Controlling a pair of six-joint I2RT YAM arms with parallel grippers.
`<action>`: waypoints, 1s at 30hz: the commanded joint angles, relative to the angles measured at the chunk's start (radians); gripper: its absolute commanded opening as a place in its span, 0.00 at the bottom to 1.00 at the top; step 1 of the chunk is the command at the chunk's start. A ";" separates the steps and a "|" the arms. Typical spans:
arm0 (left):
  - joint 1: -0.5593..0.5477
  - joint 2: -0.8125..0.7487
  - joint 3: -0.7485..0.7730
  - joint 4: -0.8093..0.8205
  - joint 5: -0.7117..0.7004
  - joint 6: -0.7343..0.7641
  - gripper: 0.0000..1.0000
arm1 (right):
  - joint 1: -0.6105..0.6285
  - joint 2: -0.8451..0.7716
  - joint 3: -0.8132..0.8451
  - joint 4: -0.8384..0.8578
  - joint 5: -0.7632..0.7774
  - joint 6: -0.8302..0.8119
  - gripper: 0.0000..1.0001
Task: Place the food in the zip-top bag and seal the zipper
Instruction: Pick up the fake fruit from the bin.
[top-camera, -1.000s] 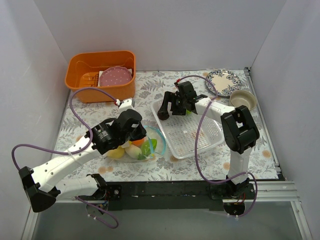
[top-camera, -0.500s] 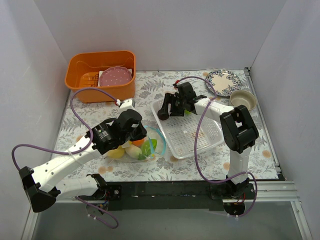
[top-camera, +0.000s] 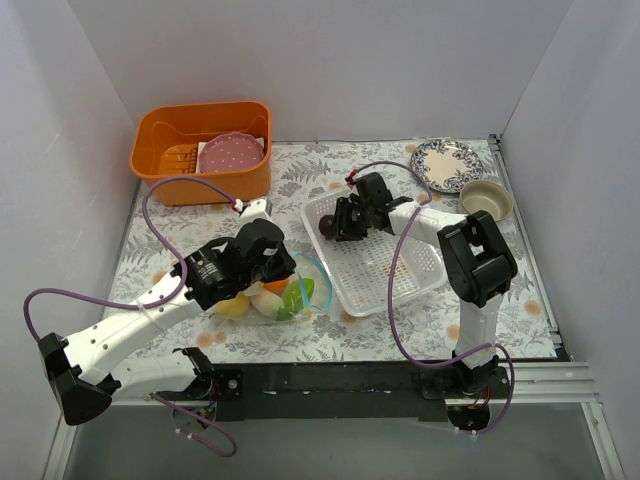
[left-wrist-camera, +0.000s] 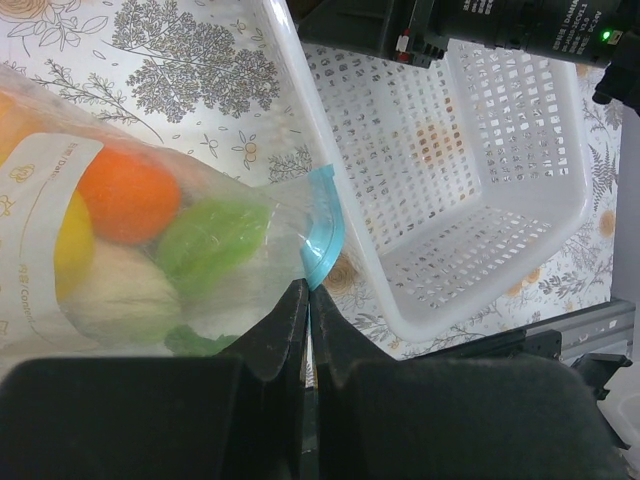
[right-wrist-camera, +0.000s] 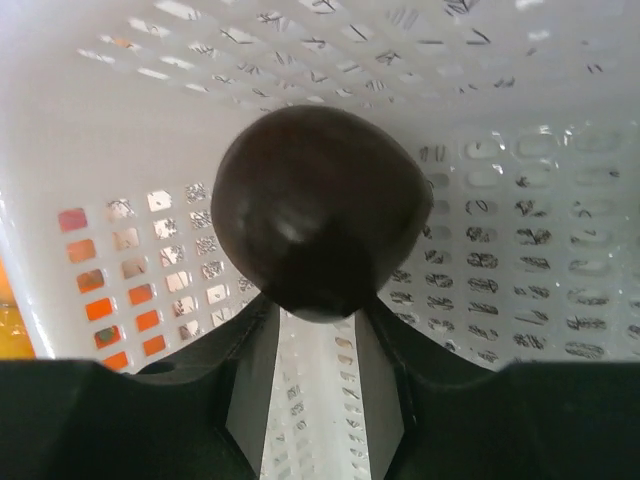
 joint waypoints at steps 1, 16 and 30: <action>0.003 -0.016 -0.004 0.013 0.007 0.014 0.00 | 0.001 -0.089 -0.032 0.021 0.033 -0.022 0.43; 0.005 -0.016 -0.007 0.018 0.010 0.012 0.00 | 0.001 -0.121 0.040 -0.043 0.109 -0.110 0.87; 0.003 -0.025 -0.010 0.003 -0.001 0.006 0.01 | 0.003 0.021 0.115 -0.066 0.079 -0.108 0.88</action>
